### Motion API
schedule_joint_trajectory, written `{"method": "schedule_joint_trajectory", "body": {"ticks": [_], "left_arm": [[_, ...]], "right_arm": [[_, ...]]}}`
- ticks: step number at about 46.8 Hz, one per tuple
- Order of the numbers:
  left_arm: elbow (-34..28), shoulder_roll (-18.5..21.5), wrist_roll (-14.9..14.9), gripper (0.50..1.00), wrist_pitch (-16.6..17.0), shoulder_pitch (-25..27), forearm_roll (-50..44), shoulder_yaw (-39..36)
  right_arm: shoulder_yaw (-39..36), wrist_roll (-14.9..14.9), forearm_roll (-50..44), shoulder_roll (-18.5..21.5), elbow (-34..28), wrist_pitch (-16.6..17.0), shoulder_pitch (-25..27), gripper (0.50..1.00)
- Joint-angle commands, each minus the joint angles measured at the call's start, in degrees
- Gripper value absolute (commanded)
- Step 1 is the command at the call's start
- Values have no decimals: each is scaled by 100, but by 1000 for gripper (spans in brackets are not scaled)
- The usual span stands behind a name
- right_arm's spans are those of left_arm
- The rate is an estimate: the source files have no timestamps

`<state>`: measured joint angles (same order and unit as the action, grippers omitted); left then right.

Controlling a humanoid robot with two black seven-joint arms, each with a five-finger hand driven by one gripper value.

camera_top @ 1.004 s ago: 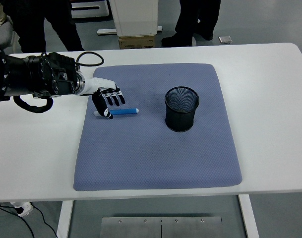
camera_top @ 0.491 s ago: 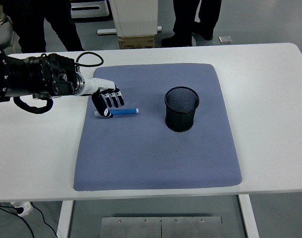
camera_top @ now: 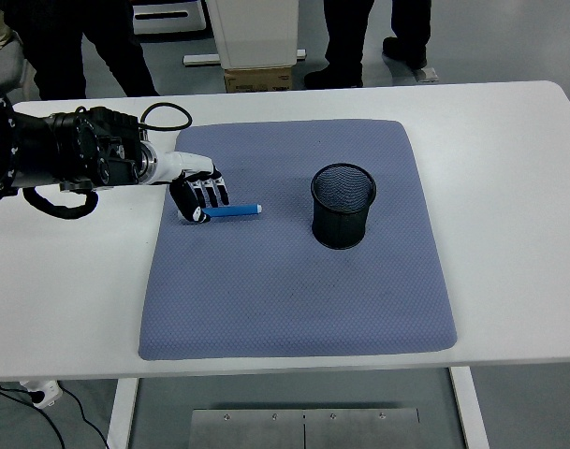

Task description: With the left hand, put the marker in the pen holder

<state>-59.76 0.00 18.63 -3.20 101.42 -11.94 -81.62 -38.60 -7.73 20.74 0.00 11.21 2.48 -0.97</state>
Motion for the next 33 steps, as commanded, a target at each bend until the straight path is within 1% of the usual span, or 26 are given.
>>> {"method": "schedule_joint_trajectory", "body": {"ticks": [1, 7, 21, 33], "left_arm": [[-1, 0, 0, 669, 21, 0, -1, -38], [-1, 0, 0, 669, 30, 0, -1, -47], [-1, 0, 9, 637, 145, 0, -1, -56], [-1, 0, 9, 640, 145, -52, 8, -56]], "right_arm": [[-7, 0, 0, 0, 4, -2, 0, 1000], [2, 0, 0, 0, -5, -2, 0, 1000], [2, 0, 0, 0, 3, -2, 0, 1000], [2, 0, 0, 0, -5, -2, 0, 1000]]}}
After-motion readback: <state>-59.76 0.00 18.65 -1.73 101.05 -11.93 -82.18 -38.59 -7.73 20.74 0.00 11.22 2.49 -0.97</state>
